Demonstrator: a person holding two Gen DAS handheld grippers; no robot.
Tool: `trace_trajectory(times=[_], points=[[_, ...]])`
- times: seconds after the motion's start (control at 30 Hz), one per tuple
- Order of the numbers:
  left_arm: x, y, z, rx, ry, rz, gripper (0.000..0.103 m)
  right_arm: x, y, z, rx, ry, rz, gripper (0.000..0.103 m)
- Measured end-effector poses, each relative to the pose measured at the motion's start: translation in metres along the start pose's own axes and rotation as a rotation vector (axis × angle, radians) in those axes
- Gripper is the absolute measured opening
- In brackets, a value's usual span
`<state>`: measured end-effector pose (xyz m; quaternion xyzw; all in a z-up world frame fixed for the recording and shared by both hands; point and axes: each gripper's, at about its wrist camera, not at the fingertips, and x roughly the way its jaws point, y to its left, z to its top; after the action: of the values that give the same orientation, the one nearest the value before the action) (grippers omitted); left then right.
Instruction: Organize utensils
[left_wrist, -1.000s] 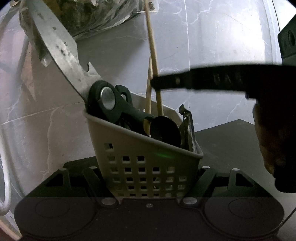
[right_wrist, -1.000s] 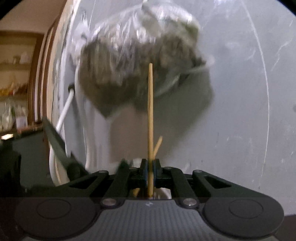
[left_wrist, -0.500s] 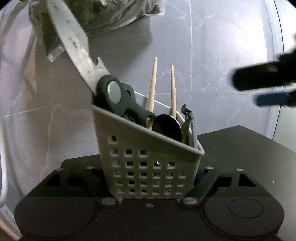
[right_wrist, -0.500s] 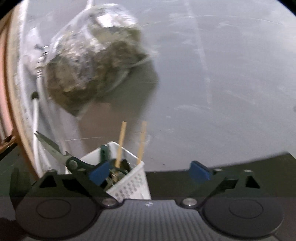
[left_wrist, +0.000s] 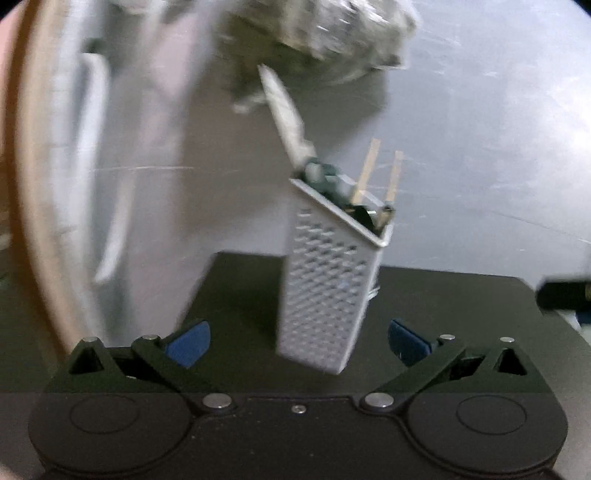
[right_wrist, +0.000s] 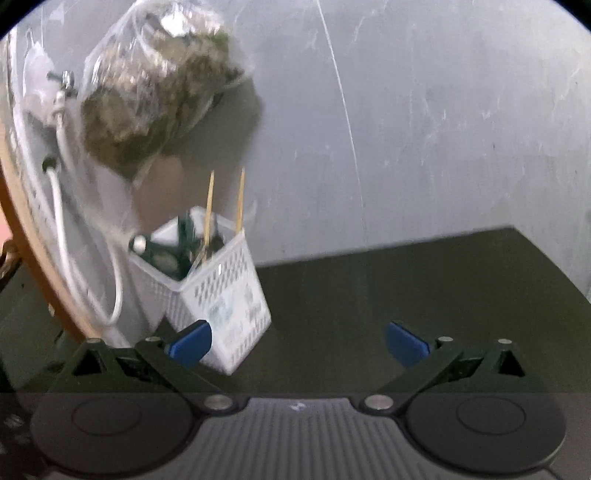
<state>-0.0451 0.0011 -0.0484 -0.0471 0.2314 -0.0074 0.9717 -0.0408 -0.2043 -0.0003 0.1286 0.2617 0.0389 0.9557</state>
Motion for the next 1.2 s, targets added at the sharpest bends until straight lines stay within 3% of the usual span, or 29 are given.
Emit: trace_trajectory(times=[0.13, 0.23, 0.43, 0.73, 1.2], points=[[-0.056, 0.007, -0.002, -0.102, 0.043, 0.122, 0.102, -0.032, -0.004, -0.015, -0.01, 0.065, 0.058, 0.103], [-0.097, 0.004, -0.009, -0.098, 0.032, 0.178, 0.102, -0.053, -0.004, -0.029, -0.064, 0.09, 0.047, 0.103], [-0.136, -0.007, -0.019, -0.012, 0.024, 0.189, 0.102, -0.076, -0.008, -0.046, -0.084, 0.129, 0.021, 0.103], [-0.155, -0.018, -0.029, 0.01, 0.009, 0.168, 0.102, -0.087, -0.006, -0.055, -0.104, 0.14, 0.006, 0.103], [-0.152, -0.02, -0.029, 0.02, 0.003, 0.163, 0.102, -0.081, -0.01, -0.053, -0.096, 0.153, 0.005, 0.103]])
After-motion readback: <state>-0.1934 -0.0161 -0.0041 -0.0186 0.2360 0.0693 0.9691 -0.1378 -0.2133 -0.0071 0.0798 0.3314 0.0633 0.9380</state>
